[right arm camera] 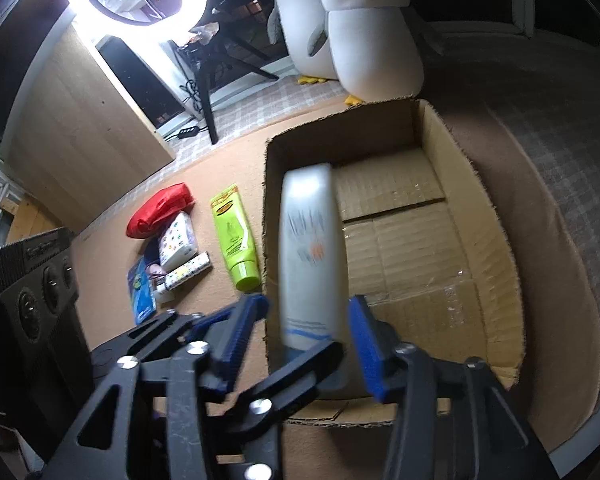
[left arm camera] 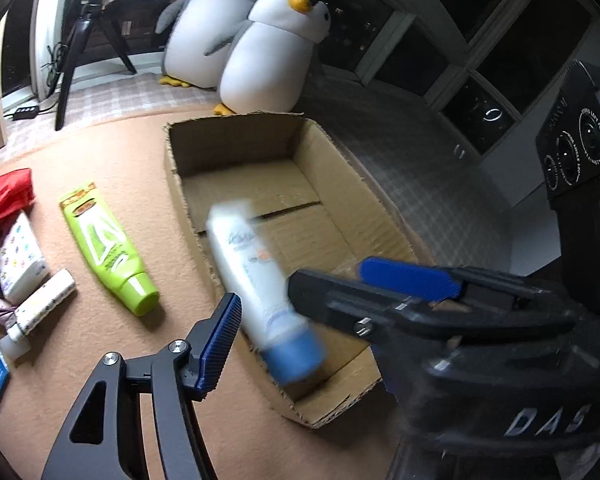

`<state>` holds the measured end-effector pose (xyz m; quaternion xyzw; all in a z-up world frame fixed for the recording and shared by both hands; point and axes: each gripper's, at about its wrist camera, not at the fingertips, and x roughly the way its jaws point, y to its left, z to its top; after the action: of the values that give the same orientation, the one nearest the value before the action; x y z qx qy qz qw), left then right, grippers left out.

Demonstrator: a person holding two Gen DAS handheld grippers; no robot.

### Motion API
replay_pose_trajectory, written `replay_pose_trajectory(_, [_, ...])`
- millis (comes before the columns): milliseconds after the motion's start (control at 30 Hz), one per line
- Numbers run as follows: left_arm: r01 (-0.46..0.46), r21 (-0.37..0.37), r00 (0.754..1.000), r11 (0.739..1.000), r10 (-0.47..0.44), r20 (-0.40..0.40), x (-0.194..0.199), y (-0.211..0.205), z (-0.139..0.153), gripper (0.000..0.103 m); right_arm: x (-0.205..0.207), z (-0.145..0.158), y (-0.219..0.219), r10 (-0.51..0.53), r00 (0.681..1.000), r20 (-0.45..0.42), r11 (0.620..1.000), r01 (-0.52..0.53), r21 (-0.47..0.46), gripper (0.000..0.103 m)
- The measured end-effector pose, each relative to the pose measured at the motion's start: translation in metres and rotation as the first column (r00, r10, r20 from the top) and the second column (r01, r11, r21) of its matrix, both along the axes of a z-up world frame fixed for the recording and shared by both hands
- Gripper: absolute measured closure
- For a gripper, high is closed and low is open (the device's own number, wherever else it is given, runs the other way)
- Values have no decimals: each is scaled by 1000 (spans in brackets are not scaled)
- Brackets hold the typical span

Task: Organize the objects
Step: 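Carry the sunscreen bottle into the cardboard box and open the right gripper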

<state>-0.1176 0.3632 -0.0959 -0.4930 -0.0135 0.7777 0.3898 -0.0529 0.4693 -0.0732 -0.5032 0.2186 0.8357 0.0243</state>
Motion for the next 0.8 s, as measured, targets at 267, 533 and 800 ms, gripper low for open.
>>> replay_pose_trajectory(267, [-68,-36,997,997,67,-28,0,-54,1,35,2,8,-11,-4,1000,-17,999,5,48,44])
replay_pose_trajectory(533, [-216,-89,976,972,215,-26,-3,-156,-7,32,-5,11,-53,52,997,-57,998,-50,45,44])
replay_pose_trajectory(800, [-361,-148,932,921,360,-29,3,-263,-19,30,-28,13,-122,188,974,-128,982,-184,48,43])
